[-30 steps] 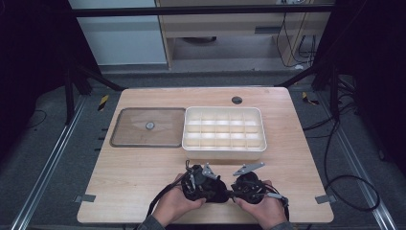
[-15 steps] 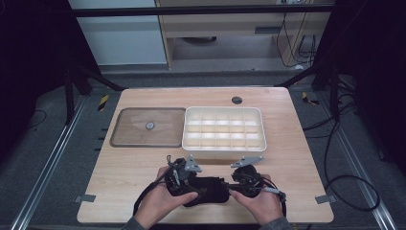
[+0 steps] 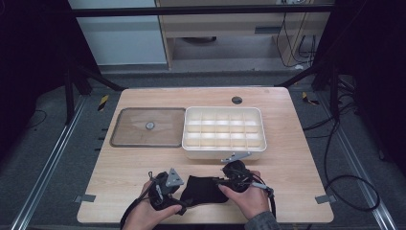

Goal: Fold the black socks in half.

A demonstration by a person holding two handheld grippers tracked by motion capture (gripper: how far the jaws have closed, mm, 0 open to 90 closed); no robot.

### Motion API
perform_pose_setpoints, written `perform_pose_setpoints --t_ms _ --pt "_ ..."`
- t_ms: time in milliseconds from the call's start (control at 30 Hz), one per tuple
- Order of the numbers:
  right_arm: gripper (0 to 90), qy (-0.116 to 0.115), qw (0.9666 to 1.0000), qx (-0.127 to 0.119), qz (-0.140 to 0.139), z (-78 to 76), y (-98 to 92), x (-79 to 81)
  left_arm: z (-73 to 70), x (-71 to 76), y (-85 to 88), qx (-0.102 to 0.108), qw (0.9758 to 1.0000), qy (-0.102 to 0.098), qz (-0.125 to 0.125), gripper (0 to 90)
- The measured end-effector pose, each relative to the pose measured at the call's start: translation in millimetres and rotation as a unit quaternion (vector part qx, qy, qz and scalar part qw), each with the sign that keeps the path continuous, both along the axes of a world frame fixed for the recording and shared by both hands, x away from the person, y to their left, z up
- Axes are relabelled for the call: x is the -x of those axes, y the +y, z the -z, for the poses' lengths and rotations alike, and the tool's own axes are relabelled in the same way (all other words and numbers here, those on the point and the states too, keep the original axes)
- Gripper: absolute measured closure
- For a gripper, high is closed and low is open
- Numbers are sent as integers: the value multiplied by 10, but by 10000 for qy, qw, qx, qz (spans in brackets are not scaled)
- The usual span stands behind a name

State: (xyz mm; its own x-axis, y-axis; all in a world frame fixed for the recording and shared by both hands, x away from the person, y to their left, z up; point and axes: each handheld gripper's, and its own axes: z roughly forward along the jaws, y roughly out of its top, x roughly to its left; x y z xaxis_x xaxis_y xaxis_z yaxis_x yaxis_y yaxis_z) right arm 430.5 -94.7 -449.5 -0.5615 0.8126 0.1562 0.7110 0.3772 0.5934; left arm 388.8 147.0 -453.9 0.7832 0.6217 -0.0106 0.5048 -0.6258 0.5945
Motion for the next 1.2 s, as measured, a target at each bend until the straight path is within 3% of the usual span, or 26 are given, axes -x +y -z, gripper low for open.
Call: perform_pose_setpoints --t_ms 300,467,667,1033,1200 --pt "409 104 9999 70 41 41 37 -68 133 26 -18 -22 9998 114 146 312" --pt "370 70 10000 50 -6 48 35 -62 103 49 -5 46 9999 17 121 365" --pt "405 60 10000 36 14 30 22 -54 104 62 -17 69 9998 52 203 395" --pt "439 11 9999 69 102 -5 -71 -53 175 58 -49 -86 9994 109 309 468" --pt "450 45 9999 42 93 25 -72 -32 195 83 -37 -114 9997 56 229 471"
